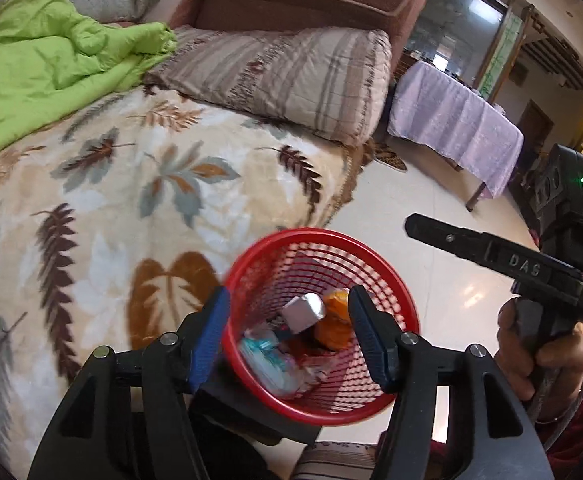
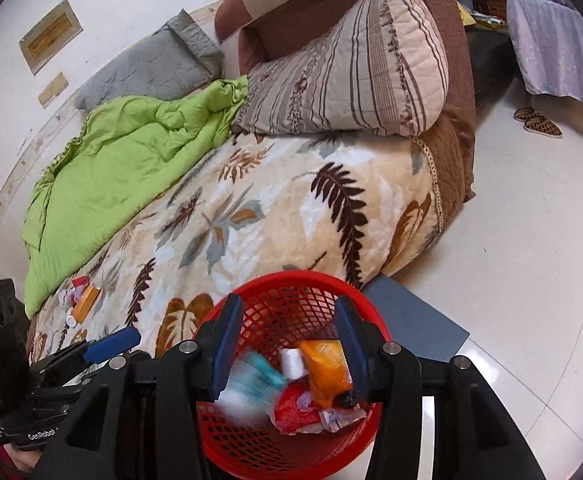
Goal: Collect trash
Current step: 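Carry both items over the red wastebasket and open both tools to drop them, then grasp the white spray bottle with the left tool while the right tool grasps the orange ointment box, then lift the white bottle with the left tool while the right tool lifts the orange box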
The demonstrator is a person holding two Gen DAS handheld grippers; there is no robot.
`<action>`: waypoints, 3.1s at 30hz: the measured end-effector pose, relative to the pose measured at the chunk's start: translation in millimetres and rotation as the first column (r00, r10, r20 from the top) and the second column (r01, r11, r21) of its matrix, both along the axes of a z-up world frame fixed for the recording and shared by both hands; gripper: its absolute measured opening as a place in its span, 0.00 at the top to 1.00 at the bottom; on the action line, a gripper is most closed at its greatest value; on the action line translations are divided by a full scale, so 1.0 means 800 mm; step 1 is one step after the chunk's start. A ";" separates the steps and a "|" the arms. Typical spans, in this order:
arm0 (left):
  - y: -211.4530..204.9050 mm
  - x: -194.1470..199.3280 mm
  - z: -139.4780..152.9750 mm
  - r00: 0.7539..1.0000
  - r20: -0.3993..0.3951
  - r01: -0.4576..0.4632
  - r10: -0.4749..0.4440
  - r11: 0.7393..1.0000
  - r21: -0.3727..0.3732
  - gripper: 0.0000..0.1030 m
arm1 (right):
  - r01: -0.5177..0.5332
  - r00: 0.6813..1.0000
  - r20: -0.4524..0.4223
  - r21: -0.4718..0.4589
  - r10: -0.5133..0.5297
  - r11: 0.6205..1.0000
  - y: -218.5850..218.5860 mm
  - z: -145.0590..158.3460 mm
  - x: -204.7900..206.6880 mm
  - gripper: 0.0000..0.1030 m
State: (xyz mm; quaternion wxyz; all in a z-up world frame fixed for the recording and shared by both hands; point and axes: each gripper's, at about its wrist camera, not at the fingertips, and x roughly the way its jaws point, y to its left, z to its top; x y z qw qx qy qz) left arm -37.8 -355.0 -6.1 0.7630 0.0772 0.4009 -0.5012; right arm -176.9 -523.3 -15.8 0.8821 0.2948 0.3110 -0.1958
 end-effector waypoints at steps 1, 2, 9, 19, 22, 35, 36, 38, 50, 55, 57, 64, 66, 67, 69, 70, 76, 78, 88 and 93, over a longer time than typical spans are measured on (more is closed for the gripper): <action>0.010 0.005 0.002 1.000 0.004 -0.021 0.021 1.000 -0.004 0.42 | -0.004 1.000 0.007 0.000 0.004 1.000 0.001 0.001 0.001 0.49; 0.015 0.011 0.004 0.999 0.004 -0.039 0.039 0.999 -0.005 0.42 | -0.011 1.000 0.013 0.003 0.011 1.000 0.002 0.002 0.004 0.49; 0.099 0.070 0.014 0.974 0.013 -0.228 0.228 0.974 -0.017 0.42 | -0.168 0.984 0.063 -0.005 0.168 0.986 0.061 0.020 0.070 0.49; 0.293 0.196 0.000 0.775 -0.009 -0.632 0.632 0.775 0.020 0.42 | -0.441 0.896 0.042 -0.044 0.443 0.896 0.207 0.020 0.225 0.44; 0.337 0.239 -0.013 0.683 -0.008 -0.728 0.731 0.681 0.071 0.41 | -0.493 0.870 0.039 -0.003 0.492 0.870 0.240 0.012 0.263 0.44; 0.409 0.412 -0.083 0.487 -0.101 -0.835 0.867 0.497 0.239 0.49 | -0.550 0.835 0.016 0.042 0.550 0.834 0.293 0.002 0.342 0.43; 0.406 0.417 -0.089 0.492 -0.106 -0.830 0.864 0.502 0.244 0.49 | -0.546 0.837 0.015 0.048 0.546 0.836 0.292 0.002 0.346 0.43; 0.407 0.419 -0.091 0.489 -0.086 -0.837 0.868 0.495 0.232 0.49 | -0.545 0.838 0.012 0.064 0.545 0.836 0.291 0.002 0.356 0.43; 0.448 0.350 -0.085 0.524 -0.033 -0.828 0.851 0.518 0.217 0.72 | -0.554 0.818 -0.035 0.217 0.574 0.803 0.346 -0.030 0.456 0.36; 0.467 0.329 -0.086 0.510 -0.027 -0.844 0.859 0.507 0.175 0.72 | -0.519 0.817 -0.109 0.286 0.566 0.805 0.382 -0.066 0.516 0.36; 0.474 0.328 -0.087 0.512 -0.033 -0.845 0.858 0.510 0.163 0.72 | -0.497 0.821 -0.139 0.303 0.554 0.813 0.397 -0.077 0.538 0.34; 0.492 0.329 -0.087 0.515 0.016 -0.848 0.857 0.506 0.156 0.72 | -0.448 0.821 -0.252 0.272 0.512 0.852 0.442 -0.096 0.598 0.29; 0.494 0.329 -0.087 0.518 0.022 -0.847 0.855 0.509 0.154 0.72 | -0.432 0.813 -0.312 0.245 0.492 0.868 0.451 -0.103 0.608 0.29; 0.494 0.329 -0.087 0.520 0.023 -0.846 0.854 0.511 0.154 0.72 | -0.425 0.809 -0.335 0.233 0.483 0.875 0.454 -0.106 0.612 0.29; 0.493 0.328 -0.087 0.523 0.030 -0.845 0.852 0.513 0.154 0.72 | -0.453 0.793 -0.362 0.189 0.491 0.871 0.461 -0.106 0.615 0.29; 0.491 0.328 -0.086 0.524 0.037 -0.844 0.851 0.513 0.156 0.72 | -0.471 0.787 -0.365 0.163 0.497 0.867 0.463 -0.103 0.613 0.31; 0.478 0.327 -0.085 0.549 0.059 -0.829 0.834 0.535 0.162 0.72 | -0.523 0.786 -0.323 0.109 0.528 0.845 0.435 -0.088 0.570 0.47; 0.472 0.325 -0.085 0.560 0.071 -0.823 0.826 0.543 0.166 0.72 | -0.541 0.787 -0.299 0.090 0.540 0.836 0.425 -0.084 0.550 0.47; 0.441 0.305 -0.078 0.584 0.171 -0.811 0.794 0.559 0.174 0.72 | -0.612 0.772 -0.224 -0.012 0.594 0.791 0.409 -0.079 0.477 0.47; 0.426 0.283 -0.059 0.566 0.275 -0.822 0.777 0.557 0.118 0.72 | -0.608 0.791 -0.129 -0.057 0.599 0.792 0.408 -0.057 0.463 0.47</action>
